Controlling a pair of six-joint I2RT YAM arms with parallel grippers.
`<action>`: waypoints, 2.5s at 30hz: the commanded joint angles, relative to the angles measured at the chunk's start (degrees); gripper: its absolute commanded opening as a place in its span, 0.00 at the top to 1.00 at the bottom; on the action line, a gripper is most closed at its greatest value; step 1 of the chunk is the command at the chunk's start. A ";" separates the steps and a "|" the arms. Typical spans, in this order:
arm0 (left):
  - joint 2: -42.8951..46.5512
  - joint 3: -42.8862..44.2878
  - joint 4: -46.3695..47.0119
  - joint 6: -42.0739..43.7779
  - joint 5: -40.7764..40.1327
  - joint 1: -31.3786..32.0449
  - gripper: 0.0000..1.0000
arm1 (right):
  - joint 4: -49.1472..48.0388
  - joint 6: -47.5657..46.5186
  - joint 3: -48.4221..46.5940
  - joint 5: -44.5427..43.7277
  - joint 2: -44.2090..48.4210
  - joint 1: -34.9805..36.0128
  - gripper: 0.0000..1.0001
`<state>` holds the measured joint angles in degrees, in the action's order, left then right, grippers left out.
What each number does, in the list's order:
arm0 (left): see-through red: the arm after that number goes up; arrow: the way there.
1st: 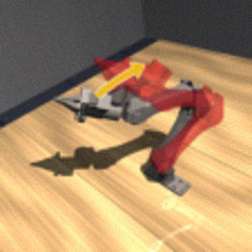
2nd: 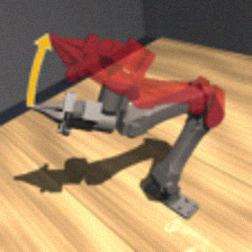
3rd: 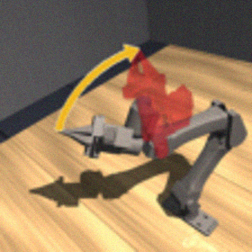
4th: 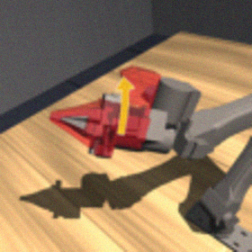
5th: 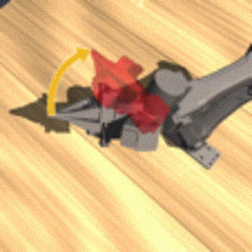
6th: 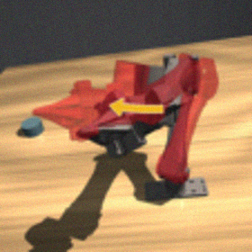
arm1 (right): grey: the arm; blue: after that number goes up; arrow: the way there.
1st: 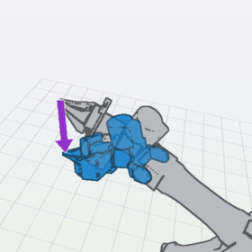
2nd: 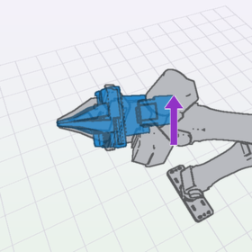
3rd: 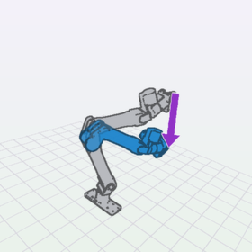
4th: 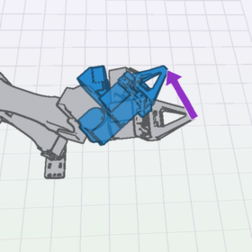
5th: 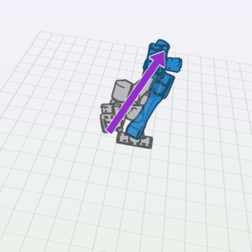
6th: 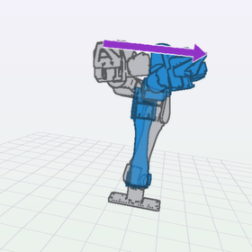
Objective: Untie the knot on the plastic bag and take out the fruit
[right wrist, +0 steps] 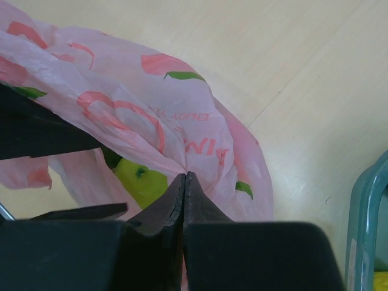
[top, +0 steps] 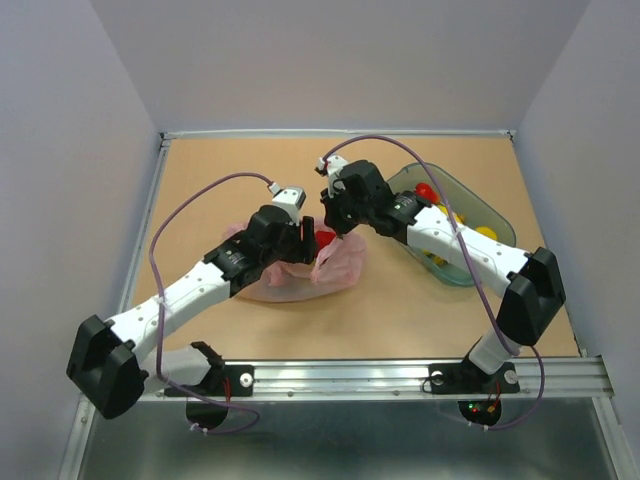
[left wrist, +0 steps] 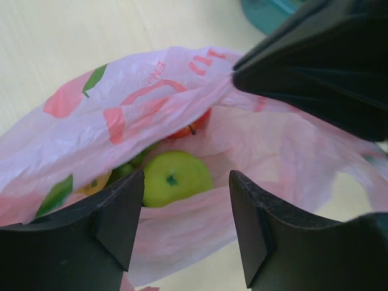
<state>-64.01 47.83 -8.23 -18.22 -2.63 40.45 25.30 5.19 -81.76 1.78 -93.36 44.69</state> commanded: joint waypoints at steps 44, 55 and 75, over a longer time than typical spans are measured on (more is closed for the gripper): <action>13.39 -8.19 -4.78 -23.00 -14.32 0.51 0.18 | -13.16 19.15 13.89 -11.63 11.89 5.23 0.15; 14.35 -9.78 -0.04 -24.23 -22.68 0.42 0.18 | -18.35 31.96 31.88 -24.97 11.88 6.82 0.68; 5.74 -6.70 -0.30 -24.85 -11.70 0.51 0.15 | -36.11 45.08 54.69 -19.19 24.11 6.91 1.00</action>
<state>-56.47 38.79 -9.61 -42.92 -15.79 40.77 -6.35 50.39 -26.24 -17.80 -69.89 51.42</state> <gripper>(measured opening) 0.852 0.012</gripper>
